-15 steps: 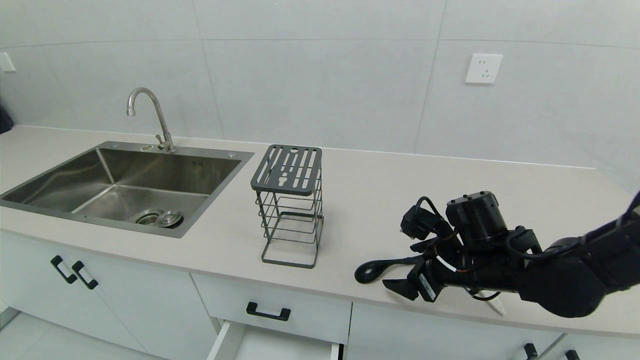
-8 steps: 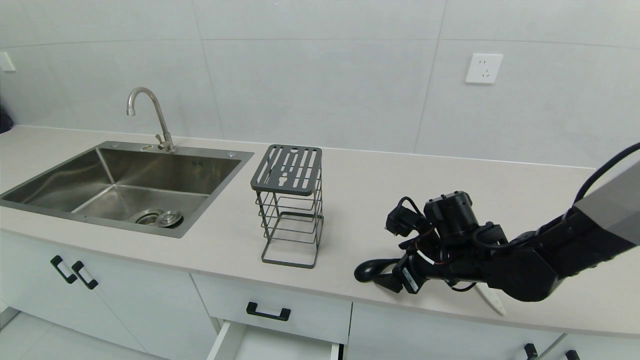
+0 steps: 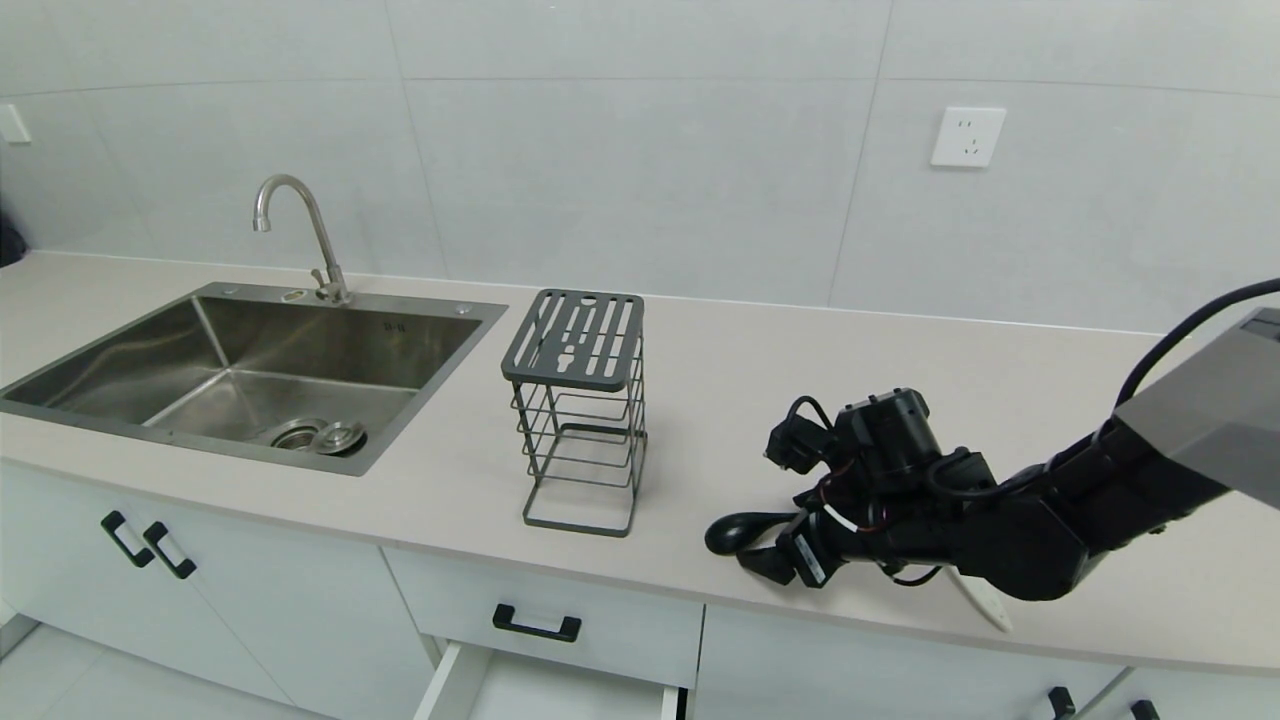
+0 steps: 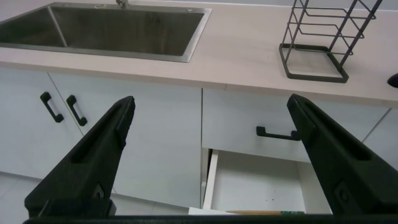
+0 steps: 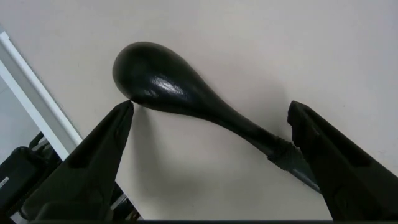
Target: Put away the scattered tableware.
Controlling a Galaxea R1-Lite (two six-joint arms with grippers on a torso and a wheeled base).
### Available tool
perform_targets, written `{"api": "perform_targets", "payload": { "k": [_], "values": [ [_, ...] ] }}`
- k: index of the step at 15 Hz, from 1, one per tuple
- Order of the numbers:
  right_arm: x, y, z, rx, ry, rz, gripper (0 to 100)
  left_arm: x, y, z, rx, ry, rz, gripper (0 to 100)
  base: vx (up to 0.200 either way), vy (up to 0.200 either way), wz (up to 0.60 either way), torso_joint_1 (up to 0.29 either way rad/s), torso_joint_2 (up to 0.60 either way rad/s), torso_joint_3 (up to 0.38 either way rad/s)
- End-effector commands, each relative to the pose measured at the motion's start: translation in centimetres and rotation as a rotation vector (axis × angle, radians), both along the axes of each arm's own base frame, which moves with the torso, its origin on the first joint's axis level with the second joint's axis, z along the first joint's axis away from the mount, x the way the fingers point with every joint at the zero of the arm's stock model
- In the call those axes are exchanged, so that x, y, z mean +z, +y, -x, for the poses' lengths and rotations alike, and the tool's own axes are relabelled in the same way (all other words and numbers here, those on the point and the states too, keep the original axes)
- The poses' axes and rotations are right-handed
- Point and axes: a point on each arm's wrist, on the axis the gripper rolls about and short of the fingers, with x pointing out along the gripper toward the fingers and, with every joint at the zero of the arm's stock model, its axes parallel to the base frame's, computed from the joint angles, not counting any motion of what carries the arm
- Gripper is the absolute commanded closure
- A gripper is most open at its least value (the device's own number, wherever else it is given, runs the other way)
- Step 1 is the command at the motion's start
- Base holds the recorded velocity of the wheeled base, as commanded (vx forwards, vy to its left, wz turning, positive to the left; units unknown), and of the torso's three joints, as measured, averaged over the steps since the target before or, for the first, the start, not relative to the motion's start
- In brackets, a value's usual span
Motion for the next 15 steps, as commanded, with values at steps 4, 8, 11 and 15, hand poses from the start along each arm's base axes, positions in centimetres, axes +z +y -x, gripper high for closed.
{"api": "perform_targets", "payload": {
  "k": [4, 8, 11, 15],
  "values": [
    [-1.2, 0.6, -0.1, 0.016, 0.025, 0.015, 100, 0.0, 0.0, 0.0, 0.001, 0.001, 0.001, 0, 0.0, 0.0, 0.0, 0.0, 0.0, 0.0],
    [-1.2, 0.9, -0.1, 0.022, 0.021, 0.013, 100, 0.0, 0.0, 0.0, 0.0, 0.001, 0.001, 0, 0.0, 0.0, 0.0, 0.0, 0.0, 0.0],
    [-1.1, 1.2, 0.1, 0.033, 0.019, 0.013, 100, 0.0, 0.0, 0.0, 0.001, 0.001, 0.001, 0, 0.0, 0.0, 0.0, 0.0, 0.0, 0.0],
    [-0.7, 2.5, 1.0, 0.076, 0.009, 0.008, 100, 0.0, 0.0, 0.0, 0.001, 0.001, 0.001, 0, 0.0, 0.0, 0.0, 0.0, 0.0, 0.0]
  ]
}}
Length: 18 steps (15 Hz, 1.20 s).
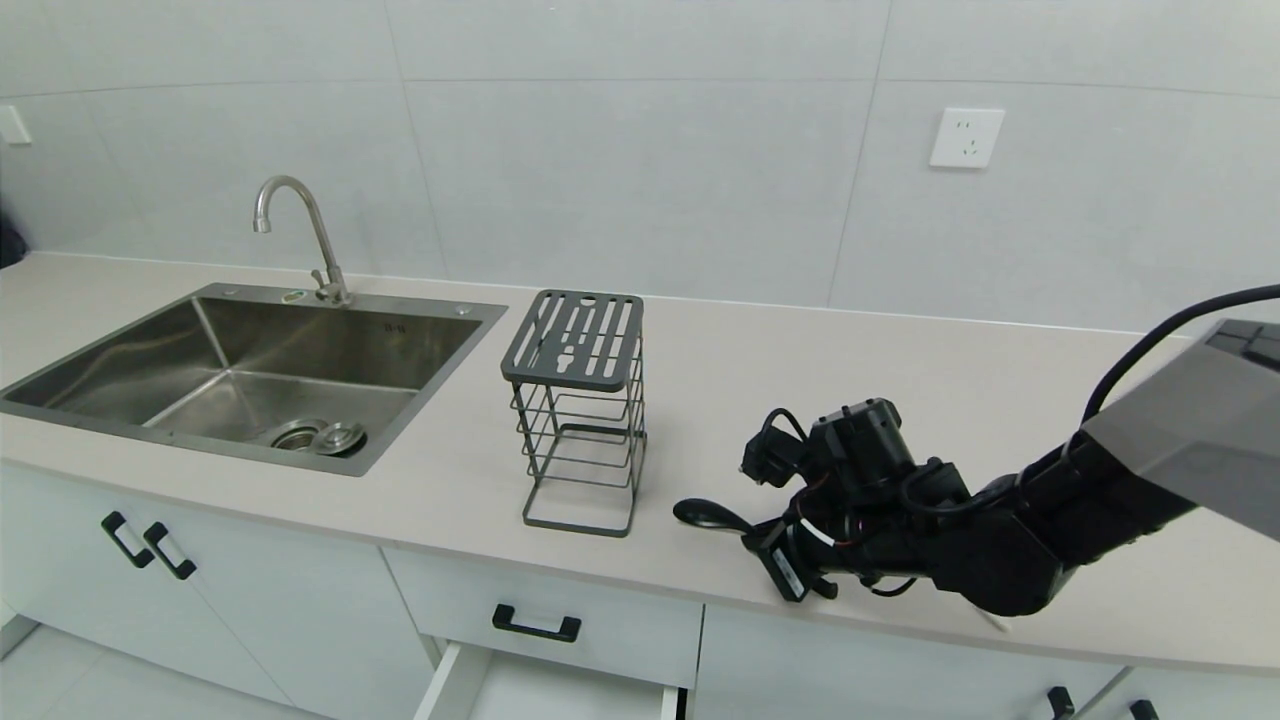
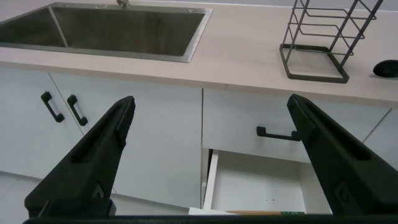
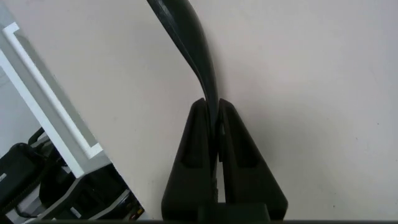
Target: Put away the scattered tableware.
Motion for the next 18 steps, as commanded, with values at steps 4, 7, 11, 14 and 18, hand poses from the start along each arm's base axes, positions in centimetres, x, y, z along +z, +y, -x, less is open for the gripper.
{"api": "perform_targets", "payload": {
  "k": [4, 7, 11, 14, 18],
  "values": [
    [1.8, 1.2, 1.8, 0.038, -0.048, -0.008, 100, 0.0, 0.0, 0.0, 0.0, 0.001, 0.0, 0, 0.0, 0.0, 0.0, 0.0, 0.0, 0.0],
    [3.0, 2.0, 4.2, 0.063, -0.036, -0.039, 100, 0.0, 0.0, 0.0, 0.001, 0.001, 0.0, 0, 0.0, 0.0, 0.0, 0.0, 0.0, 0.0],
    [3.4, 2.5, 6.2, 0.109, -0.029, -0.039, 100, 0.0, 0.0, 0.0, 0.001, 0.001, 0.0, 0, 0.0, 0.0, 0.0, 0.0, 0.0, 0.0],
    [3.3, 3.6, 7.7, 0.17, -0.026, -0.038, 100, 0.0, 0.0, 0.0, 0.0, 0.001, 0.0, 0, 0.0, 0.0, 0.0, 0.0, 0.0, 0.0],
    [3.3, 5.5, 9.7, 0.255, -0.027, -0.047, 100, 0.0, 0.0, 0.0, 0.0, 0.001, 0.0, 0, 0.0, 0.0, 0.0, 0.0, 0.0, 0.0]
  ]
}}
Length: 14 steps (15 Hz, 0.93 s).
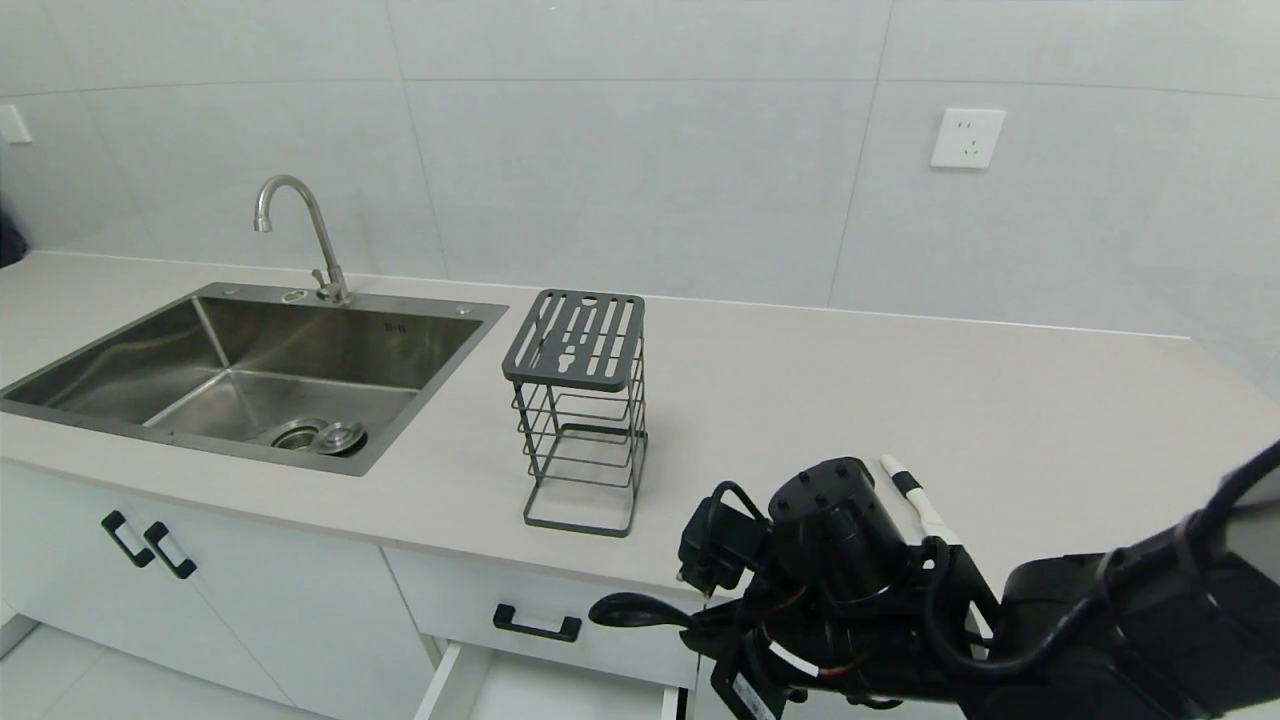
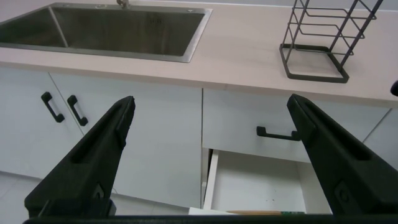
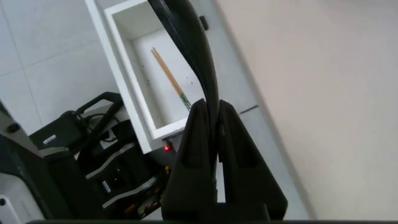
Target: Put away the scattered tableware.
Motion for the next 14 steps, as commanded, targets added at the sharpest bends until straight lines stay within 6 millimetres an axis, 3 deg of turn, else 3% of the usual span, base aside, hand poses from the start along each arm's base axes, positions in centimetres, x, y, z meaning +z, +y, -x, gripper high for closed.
{"api": "perform_targets", "payload": {
  "k": [1, 5, 14],
  "values": [
    [0.0, 0.8, 1.1, 0.042, 0.004, -0.002, 100, 0.0, 0.0, 0.0, 0.002, 0.002, 0.001, 0, 0.0, 0.0, 0.0, 0.0, 0.0, 0.0],
    [0.0, 2.3, 3.1, 0.143, -0.007, 0.008, 100, 0.0, 0.0, 0.0, 0.0, 0.002, 0.001, 0, 0.0, 0.0, 0.0, 0.0, 0.0, 0.0],
    [0.9, 4.2, 3.7, 0.198, -0.04, -0.031, 100, 0.0, 0.0, 0.0, 0.0, 0.002, 0.001, 0, 0.0, 0.0, 0.0, 0.0, 0.0, 0.0]
  ]
}}
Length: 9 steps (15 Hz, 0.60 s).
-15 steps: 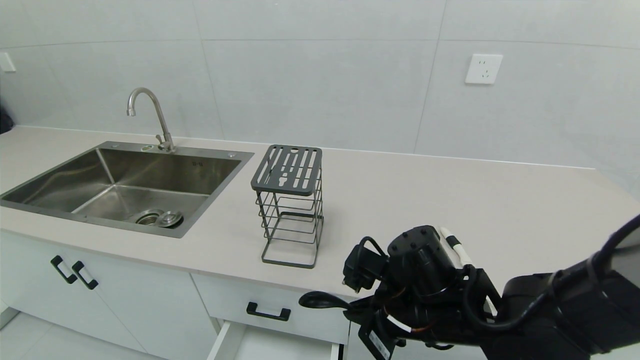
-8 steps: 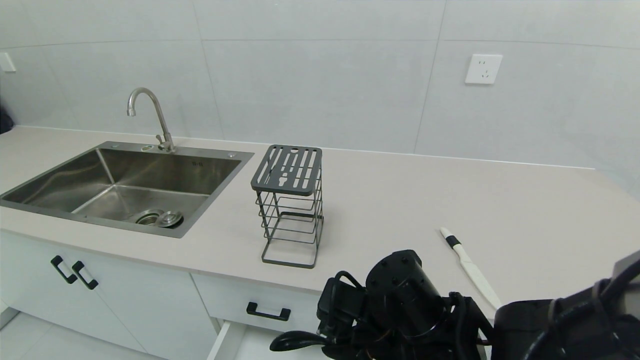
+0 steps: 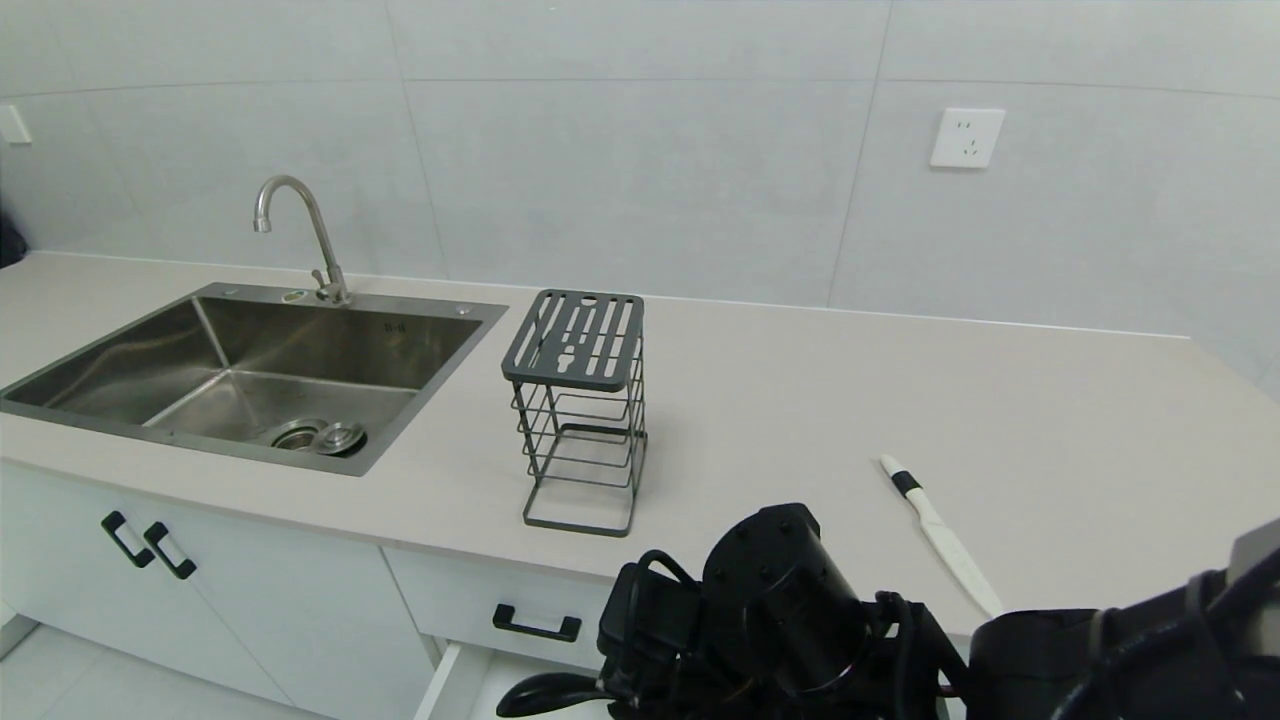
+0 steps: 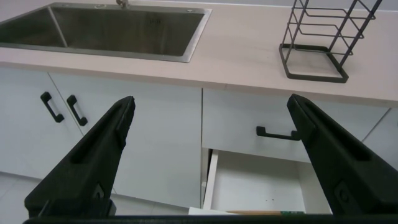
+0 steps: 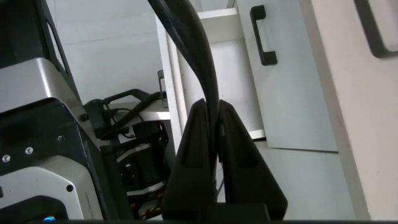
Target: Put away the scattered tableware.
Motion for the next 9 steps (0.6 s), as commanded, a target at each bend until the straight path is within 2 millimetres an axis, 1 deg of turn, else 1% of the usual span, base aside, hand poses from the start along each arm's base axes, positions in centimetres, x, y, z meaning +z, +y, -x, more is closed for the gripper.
{"api": "perform_targets", "payload": {
  "k": [1, 2, 4, 9],
  "values": [
    [-0.1, 0.5, -0.3, 0.002, -0.004, -0.006, 100, 0.0, 0.0, 0.0, 0.0, 0.001, 0.001, 0, 0.0, 0.0, 0.0, 0.0, 0.0, 0.0],
    [0.1, 1.0, -0.5, 0.003, -0.009, -0.015, 100, 0.0, 0.0, 0.0, 0.001, 0.001, 0.001, 0, 0.0, 0.0, 0.0, -0.115, 0.23, 0.105],
    [0.3, 1.9, -1.0, 0.005, -0.015, -0.025, 100, 0.0, 0.0, 0.0, 0.0, 0.001, 0.001, 0, 0.0, 0.0, 0.0, -0.21, 0.43, 0.205],
    [0.2, 2.2, -0.9, 0.011, -0.012, -0.024, 100, 0.0, 0.0, 0.0, 0.0, 0.001, 0.001, 0, 0.0, 0.0, 0.0, -0.267, 0.53, 0.252]
  ]
}}
